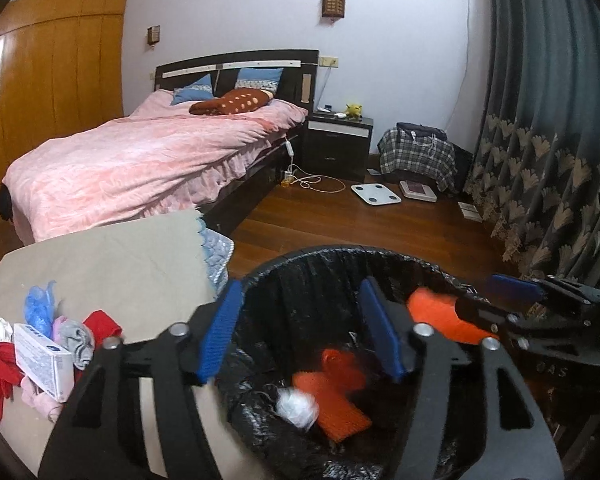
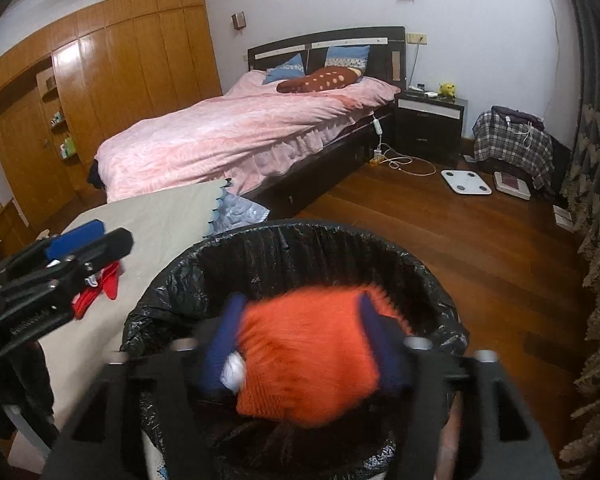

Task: Collect trash
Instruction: 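Drop the orange net from the right gripper while the left drops the tissue into the bin, then grasp the pink sock with the left gripper and lift it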

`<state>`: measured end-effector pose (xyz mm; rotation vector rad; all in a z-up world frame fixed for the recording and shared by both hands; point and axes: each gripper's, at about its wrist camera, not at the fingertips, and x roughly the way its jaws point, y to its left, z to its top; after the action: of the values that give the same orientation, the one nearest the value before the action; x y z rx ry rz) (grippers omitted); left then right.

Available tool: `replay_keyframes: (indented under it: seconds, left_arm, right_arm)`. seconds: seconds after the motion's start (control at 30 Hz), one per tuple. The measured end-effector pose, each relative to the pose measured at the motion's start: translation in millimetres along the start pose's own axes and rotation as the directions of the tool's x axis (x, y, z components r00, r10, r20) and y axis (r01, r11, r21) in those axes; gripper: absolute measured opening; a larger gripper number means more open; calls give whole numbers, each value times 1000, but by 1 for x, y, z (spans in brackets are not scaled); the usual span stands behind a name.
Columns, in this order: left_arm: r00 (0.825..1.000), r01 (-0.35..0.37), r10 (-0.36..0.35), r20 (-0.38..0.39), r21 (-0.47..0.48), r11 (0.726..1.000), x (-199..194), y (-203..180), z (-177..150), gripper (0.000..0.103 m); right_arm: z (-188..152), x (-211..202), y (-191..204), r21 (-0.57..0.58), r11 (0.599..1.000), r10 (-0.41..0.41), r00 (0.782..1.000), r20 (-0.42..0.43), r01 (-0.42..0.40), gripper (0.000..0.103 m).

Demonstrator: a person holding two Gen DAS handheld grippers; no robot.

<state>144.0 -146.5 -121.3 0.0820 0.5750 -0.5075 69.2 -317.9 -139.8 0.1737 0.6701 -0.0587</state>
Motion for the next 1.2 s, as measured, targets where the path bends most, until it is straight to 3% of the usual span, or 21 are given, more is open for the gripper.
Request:
replay_keyframes:
  seconds: [0.23, 0.4, 0.7, 0.93, 1.2]
  left_arm:
    - [997, -64, 65, 29, -25, 998, -19, 24, 3, 74]
    - [989, -139, 141, 49, -44, 989, -40, 51, 2, 86]
    - [958, -281, 286, 37, -100, 955, -79, 105, -17, 88]
    - [921, -385, 389, 10, -125, 914, -103, 149, -35, 88]
    - [887, -461, 460, -45, -153, 874, -111, 194, -57, 88]
  right_arm:
    - [6, -7, 7, -6, 1000, -7, 999, 39, 7, 97]
    - [14, -8, 20, -5, 1000, 18, 998, 58, -18, 97]
    - [23, 2, 77, -65, 992, 110, 991, 80, -105, 97]
    - [22, 19, 135, -126, 977, 184, 980, 73, -174, 97]
    - [14, 43, 188, -181, 954, 255, 965, 68, -239, 97]
